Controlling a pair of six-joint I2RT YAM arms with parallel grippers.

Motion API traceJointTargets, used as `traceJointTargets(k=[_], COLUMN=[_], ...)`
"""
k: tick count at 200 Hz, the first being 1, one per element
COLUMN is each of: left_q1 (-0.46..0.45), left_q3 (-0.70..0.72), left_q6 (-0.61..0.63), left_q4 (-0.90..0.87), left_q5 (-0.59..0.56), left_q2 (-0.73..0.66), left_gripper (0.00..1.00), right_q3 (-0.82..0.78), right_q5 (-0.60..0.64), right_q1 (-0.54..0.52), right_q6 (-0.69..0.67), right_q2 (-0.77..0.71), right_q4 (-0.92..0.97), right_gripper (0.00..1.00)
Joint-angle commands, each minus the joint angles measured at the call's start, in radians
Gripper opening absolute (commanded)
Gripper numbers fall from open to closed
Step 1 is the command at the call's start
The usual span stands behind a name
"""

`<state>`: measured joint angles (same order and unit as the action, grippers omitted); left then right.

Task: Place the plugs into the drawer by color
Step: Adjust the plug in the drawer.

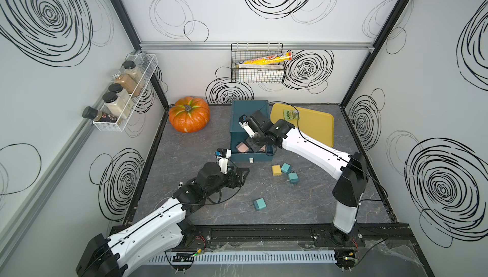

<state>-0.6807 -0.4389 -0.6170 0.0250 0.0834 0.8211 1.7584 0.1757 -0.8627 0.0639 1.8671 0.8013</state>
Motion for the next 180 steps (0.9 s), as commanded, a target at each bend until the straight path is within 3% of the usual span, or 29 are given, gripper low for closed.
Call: traceJointTargets(k=[1,64,89,123,152,180], left_q1=[-0.001,-0.001,0.000,0.000,0.003,0.047], left_q3=[-0.003,-0.018,-0.075,-0.167,-0.323,-0.506], left_q6=[0.013,0.010,-0.016,-0.061,-0.043,0.014], left_q4=[0.038,0.023,-0.087,-0.230,-0.319,-0.333], left_q5=[-0.011,-0.021,-0.052,-0.086,-0.155,-0.214], left_q2=[-0.018,-0.026,-0.076,-0.194,-0.180,0.025], left_gripper=[0.94,0.95,0.93,0.90,0.90,0.84], right_q3=[-0.006,0.033,0.031,0.010,-0.090,-0.267], right_q5=[-0.017,-0.064,-0.078,-0.065,-0.143,-0.338], right_q1=[0.006,0.006,0.006,0.007,0.007,0.004], right_q6=[0.020,0.030,0.040,0.035,0.042,0.066], right_q2=[-0.004,-0.095,-0.157,-0.240,-0.343,-0.486], right_q4=[0.029,0.036,0.023,0.018,-0.030,-0.116], right_gripper=[0.58,0.62,0.71,0.72,0.64,0.53])
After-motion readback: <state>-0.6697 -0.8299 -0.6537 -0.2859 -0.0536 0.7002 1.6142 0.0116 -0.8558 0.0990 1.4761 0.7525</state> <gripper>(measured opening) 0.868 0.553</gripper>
